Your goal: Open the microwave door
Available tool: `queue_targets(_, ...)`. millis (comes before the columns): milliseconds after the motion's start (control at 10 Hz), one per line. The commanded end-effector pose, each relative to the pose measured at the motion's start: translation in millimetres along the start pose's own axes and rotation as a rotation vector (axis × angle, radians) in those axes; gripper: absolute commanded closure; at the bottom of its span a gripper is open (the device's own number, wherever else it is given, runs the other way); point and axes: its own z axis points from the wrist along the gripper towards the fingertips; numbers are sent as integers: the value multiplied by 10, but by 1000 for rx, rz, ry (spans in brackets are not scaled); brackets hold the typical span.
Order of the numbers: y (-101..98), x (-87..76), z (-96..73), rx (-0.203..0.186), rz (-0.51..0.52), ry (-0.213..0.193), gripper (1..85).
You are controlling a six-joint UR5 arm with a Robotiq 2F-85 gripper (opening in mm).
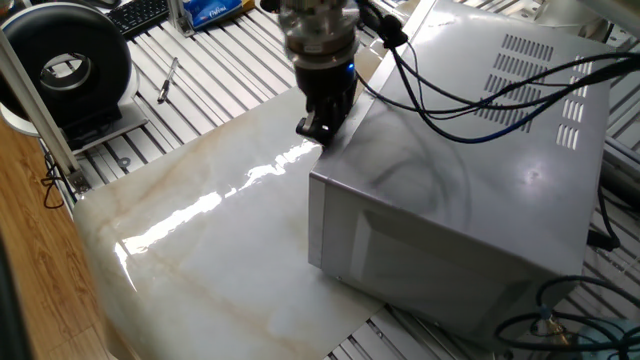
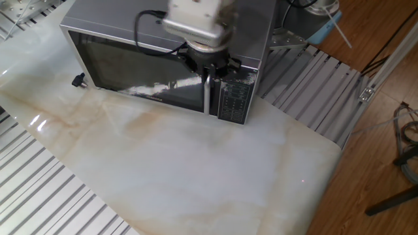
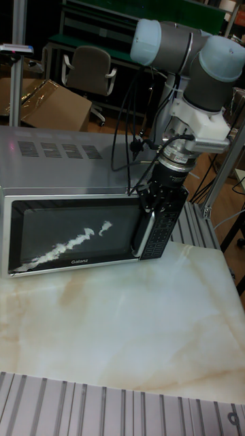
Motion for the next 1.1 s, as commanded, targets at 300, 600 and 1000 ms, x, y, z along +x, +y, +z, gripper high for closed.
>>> queue_targets(300,282,-102,-134,132,92,40,847)
queue_targets(600,-41,20,-135,77,-15,20,707)
queue_targets(1000,-99,1,-289,67,-166,34,330)
